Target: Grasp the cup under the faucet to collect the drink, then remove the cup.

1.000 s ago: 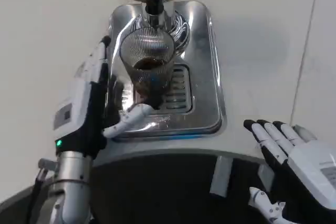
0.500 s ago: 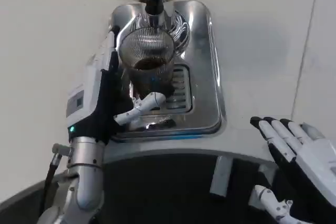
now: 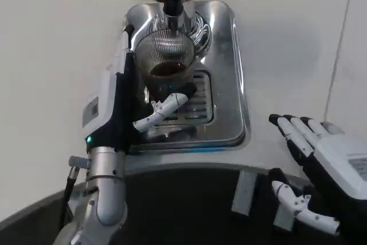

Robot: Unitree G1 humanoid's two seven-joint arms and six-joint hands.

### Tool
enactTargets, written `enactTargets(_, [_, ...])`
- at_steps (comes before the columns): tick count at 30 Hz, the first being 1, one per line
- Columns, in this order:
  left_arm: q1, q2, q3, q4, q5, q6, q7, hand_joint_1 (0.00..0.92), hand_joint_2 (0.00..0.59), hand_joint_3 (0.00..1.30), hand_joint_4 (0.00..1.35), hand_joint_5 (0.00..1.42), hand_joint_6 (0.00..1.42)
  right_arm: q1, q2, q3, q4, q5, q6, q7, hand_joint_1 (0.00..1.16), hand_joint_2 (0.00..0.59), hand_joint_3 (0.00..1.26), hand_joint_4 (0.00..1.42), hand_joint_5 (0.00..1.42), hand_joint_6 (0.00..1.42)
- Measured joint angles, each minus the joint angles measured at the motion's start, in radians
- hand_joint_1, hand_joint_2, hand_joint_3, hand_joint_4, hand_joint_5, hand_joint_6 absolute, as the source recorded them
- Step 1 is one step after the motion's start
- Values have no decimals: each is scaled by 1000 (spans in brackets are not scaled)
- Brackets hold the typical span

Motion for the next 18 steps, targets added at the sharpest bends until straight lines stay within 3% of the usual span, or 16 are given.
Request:
enactTargets(8, [-26,4,-30,23,7,0,23,459,56,0,0,257,251,39,4,0,-1,0,8,0,60,539,0,0,0,0])
enactTargets(12, [-31,3,-48,24,39,3,62,501,64,165,202,577,752,52,13,1,-7,-3,18,1,57,539,0,0,0,0])
enactTargets(18, [-68,-19,-65,51,61,34,148,516,71,610,756,1025,1263,50,16,2,-28,-3,29,12,54,533,0,0,0,0])
